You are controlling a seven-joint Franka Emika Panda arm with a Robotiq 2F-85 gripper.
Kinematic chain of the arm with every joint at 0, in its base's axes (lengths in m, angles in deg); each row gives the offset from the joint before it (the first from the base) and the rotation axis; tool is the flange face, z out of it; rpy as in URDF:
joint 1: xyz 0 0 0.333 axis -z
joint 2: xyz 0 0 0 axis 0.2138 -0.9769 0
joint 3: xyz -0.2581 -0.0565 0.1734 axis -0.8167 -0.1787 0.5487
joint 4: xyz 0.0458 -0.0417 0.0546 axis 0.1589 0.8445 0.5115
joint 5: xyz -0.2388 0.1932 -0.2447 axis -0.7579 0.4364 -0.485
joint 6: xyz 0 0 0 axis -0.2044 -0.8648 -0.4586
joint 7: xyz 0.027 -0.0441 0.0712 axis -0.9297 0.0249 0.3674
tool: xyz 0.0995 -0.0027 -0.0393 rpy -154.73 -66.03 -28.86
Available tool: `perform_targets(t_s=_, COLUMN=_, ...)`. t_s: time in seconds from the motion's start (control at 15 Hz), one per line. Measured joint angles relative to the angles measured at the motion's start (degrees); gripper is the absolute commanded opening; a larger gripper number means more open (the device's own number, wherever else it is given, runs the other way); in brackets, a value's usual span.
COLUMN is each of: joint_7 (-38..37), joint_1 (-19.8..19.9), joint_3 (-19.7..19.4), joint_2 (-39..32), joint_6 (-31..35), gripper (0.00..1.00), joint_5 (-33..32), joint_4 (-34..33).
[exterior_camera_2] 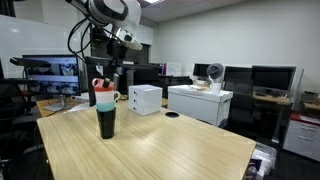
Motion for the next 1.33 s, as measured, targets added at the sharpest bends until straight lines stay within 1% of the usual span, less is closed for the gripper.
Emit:
perform_targets(t_s=0.33, joint_7=0.0, joint_1=0.0, joint_3=0.22, joint_2=0.0, joint_6=-0.02, gripper=0.06, joint_5=-0.02, joint_4=-0.38)
perform_targets(t_s=0.4, joint_7=0.0, joint_1=0.0, joint_3=0.25, joint_2=-0.01, joint_6=-0.02, gripper=0.32, joint_5=-0.02, joint_4=-0.45)
perform_targets(t_s=0.47, joint_7=0.0, joint_1=0.0, joint_3=0.27, joint_2=-0.01, joint_6=-0.02, gripper=0.08, joint_5=-0.02, joint_4=-0.51)
perform_targets(t_s=0.53, joint_7=0.0, joint_1=0.0, joint_3=0.27, joint_2=-0.01, joint_6=-0.02, gripper=0.09, joint_5=-0.06, joint_4=-0.52)
perform_targets(t_s=0.6, joint_7=0.0, joint_1=0.0, joint_3=0.27, joint_2=-0.02, joint_6=-0.02, gripper=0.13, joint_5=-0.24, joint_4=-0.52)
perform_targets(t_s=0.67, joint_7=0.0, joint_1=0.0, joint_3=0.28, joint_2=-0.05, joint_6=-0.02, gripper=0.34, joint_5=-0.37, joint_4=-0.52)
perform_targets(t_s=0.73, joint_7=0.0, joint_1=0.0, joint_3=0.29, joint_2=-0.06, joint_6=-0.02, gripper=0.14, joint_5=-0.52, joint_4=-0.52)
perform_targets(t_s=0.8, joint_7=0.0, joint_1=-0.01, joint_3=0.32, joint_2=-0.08, joint_6=-0.02, gripper=0.1, joint_5=-0.73, joint_4=-0.52)
perform_targets(t_s=0.87, joint_7=0.0, joint_1=-0.01, joint_3=0.35, joint_2=-0.1, joint_6=-0.02, gripper=0.4, joint_5=-0.96, joint_4=-0.52)
perform_targets(t_s=0.93, joint_7=0.0, joint_1=-0.01, joint_3=0.39, joint_2=-0.13, joint_6=-0.02, gripper=0.36, joint_5=-1.25, joint_4=-0.52)
perform_targets(t_s=1.0, joint_7=0.0, joint_1=-0.01, joint_3=0.44, joint_2=-0.14, joint_6=-0.03, gripper=0.1, joint_5=-1.39, joint_4=-0.52)
perform_targets(t_s=1.07, joint_7=0.0, joint_1=-0.01, joint_3=0.48, joint_2=-0.15, joint_6=-0.03, gripper=0.32, joint_5=-1.5, joint_4=-0.52)
perform_targets(t_s=1.13, joint_7=0.0, joint_1=-0.02, joint_3=0.54, joint_2=-0.18, joint_6=-0.03, gripper=0.45, joint_5=-1.52, joint_4=-0.52)
perform_targets(t_s=1.33, joint_7=0.02, joint_1=-0.04, joint_3=0.64, joint_2=-0.22, joint_6=-0.07, gripper=0.64, joint_5=-1.52, joint_4=-0.52)
